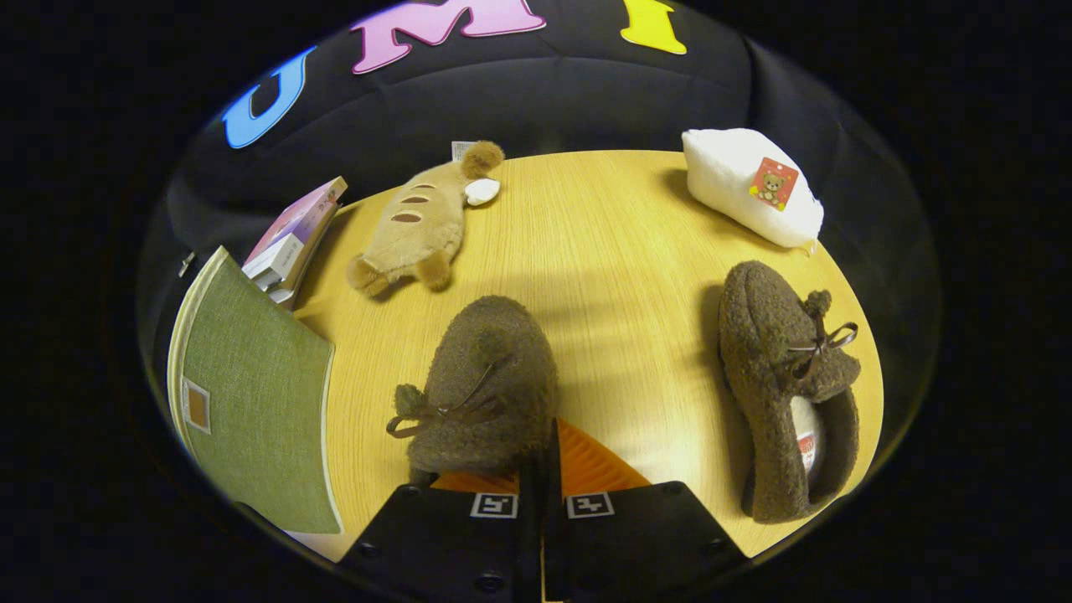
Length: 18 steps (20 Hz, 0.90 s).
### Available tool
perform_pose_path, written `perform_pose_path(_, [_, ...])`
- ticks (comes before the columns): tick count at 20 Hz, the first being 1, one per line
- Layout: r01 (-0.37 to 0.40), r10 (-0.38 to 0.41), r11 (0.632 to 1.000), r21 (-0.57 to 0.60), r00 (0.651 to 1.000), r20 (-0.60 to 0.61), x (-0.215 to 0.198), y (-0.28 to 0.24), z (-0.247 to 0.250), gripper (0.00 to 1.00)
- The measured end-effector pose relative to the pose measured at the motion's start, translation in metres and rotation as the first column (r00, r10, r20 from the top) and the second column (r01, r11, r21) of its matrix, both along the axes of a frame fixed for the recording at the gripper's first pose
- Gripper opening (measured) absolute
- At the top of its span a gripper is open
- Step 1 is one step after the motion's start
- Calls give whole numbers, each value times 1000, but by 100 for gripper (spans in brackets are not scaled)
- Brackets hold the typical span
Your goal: Open the storage box then place both shoes into the box .Put the left shoe in first, then the right shoe, with the right side of both shoes facing outward in a uniform manner.
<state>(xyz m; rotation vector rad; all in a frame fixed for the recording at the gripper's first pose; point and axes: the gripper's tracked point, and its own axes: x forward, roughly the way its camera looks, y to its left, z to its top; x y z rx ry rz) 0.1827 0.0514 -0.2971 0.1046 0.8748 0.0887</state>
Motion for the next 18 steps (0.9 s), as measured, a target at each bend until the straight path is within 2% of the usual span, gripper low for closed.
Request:
perform_pose_path(4, [55, -57, 998, 40, 998, 38, -14, 4, 42, 7])
perform_pose_path(7, [66, -75, 994, 87, 992, 100, -22, 13, 95, 7])
perform_pose_path(10, [41, -58, 994, 101, 985, 165, -28, 32, 151, 6])
perform_pose_path(13, [7, -42, 985, 170, 979, 199, -30, 72, 196, 6])
perform_pose_path(16, [-31, -15, 965, 260, 985, 172, -37, 119, 221, 7])
perform_pose_path(18, [-63, 14, 960, 272, 984, 175, -37, 147, 232, 6])
